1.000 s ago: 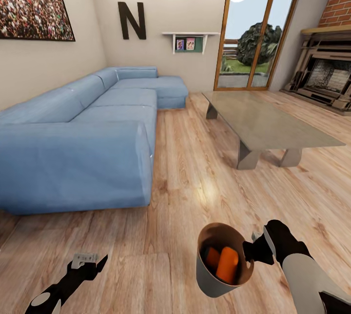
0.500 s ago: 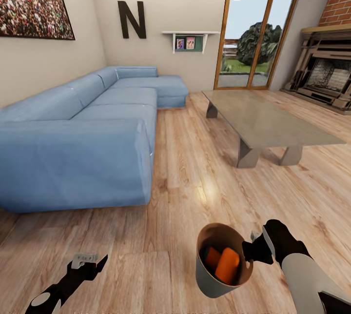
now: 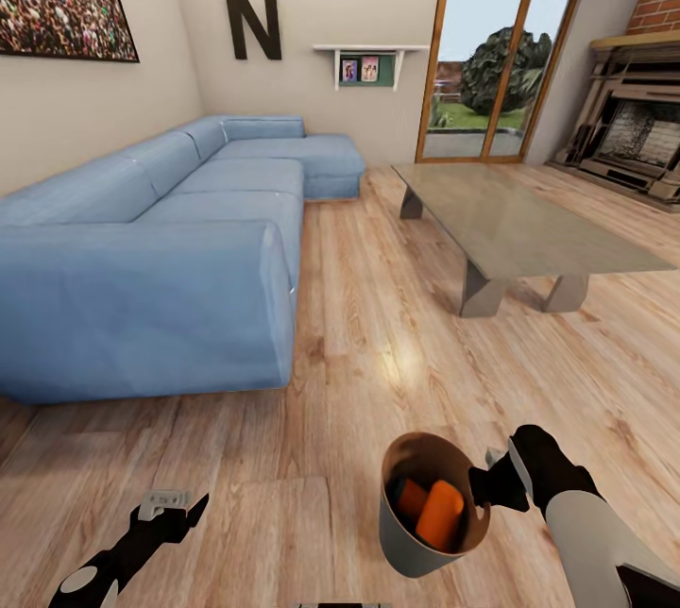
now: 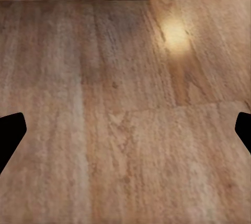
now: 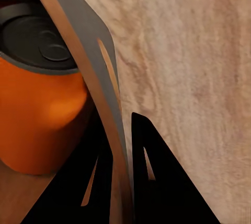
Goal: Put the three can of soda from the living room inside the tash can in the kitchen.
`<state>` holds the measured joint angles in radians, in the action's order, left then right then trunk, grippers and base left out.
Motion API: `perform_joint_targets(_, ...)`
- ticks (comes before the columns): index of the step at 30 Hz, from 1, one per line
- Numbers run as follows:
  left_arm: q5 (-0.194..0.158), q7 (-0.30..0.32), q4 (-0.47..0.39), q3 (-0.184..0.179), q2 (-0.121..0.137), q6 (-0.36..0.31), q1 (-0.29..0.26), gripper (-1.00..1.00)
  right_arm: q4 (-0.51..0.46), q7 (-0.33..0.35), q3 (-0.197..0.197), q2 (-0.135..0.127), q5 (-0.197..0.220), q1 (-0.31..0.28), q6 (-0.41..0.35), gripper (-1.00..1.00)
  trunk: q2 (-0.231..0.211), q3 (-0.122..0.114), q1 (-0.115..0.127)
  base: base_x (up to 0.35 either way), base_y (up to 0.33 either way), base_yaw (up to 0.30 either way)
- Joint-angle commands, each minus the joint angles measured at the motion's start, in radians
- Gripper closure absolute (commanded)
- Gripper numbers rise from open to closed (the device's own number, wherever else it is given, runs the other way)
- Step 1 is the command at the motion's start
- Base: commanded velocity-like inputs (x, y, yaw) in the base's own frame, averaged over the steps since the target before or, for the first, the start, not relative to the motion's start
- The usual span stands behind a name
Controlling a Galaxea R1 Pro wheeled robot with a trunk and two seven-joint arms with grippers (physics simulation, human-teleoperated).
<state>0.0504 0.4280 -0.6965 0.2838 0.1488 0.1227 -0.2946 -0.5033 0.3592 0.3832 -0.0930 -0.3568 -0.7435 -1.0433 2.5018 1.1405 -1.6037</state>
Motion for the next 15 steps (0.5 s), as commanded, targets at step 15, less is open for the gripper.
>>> perform_joint_targets(15, -0.003, 0.0, 0.029, 0.0, 0.0, 0.006, -0.001, -1.0, 0.0, 0.006, 0.002, 0.001, 0.027, -0.001, -0.004, 1.0, 0.002, 0.027, -0.003, 0.0, 0.0, 0.0)
